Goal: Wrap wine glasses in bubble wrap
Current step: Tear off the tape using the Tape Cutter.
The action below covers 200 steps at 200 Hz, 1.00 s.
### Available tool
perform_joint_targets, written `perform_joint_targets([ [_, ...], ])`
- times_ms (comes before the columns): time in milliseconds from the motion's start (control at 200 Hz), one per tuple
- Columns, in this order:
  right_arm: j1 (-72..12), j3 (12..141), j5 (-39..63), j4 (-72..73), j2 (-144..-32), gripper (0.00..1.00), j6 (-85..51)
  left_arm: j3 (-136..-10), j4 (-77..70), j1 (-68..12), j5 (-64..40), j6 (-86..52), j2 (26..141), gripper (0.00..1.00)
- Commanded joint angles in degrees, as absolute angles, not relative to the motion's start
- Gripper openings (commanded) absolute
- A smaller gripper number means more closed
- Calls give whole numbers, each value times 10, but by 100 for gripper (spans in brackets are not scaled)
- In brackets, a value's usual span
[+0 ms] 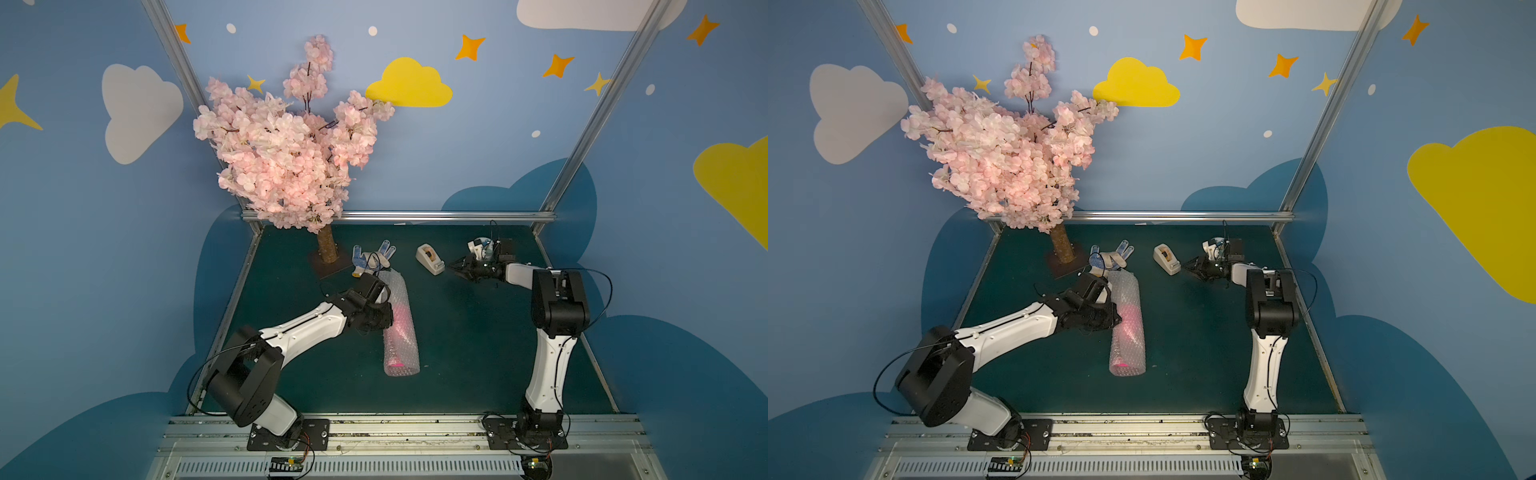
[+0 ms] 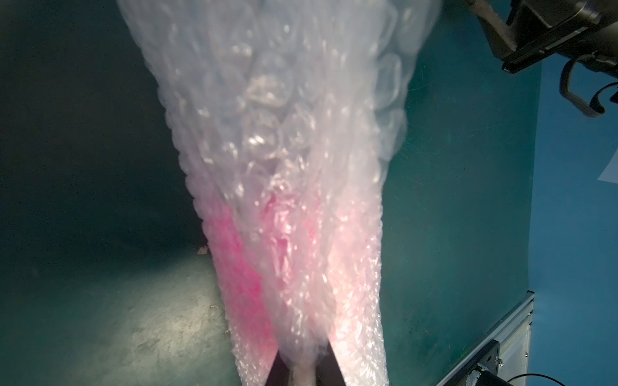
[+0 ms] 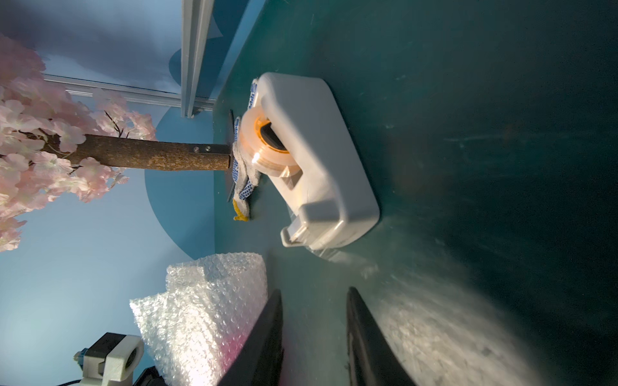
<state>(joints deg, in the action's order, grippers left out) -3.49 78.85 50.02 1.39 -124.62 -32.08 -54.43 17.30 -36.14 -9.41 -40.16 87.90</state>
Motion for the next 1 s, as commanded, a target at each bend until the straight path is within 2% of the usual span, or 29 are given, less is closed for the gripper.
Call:
perform_joint_targets([
  [0, -40, 803, 486, -15, -1257, 39, -309, -546, 180, -363, -94, -398, 881, 13],
  [145, -39, 804, 478, -13, -1262, 64, -310, -546, 179, -362, -95, -399, 880, 13],
  [270, -40, 820, 487, -7, -1279, 72, -306, -546, 178, -360, -96, -397, 883, 13],
  [616, -45, 887, 504, -36, -1324, 78, -291, -550, 179, -360, -96, -396, 888, 13],
  [996, -51, 920, 527, -62, -1355, 79, -274, -557, 183, -359, -97, -395, 897, 13],
])
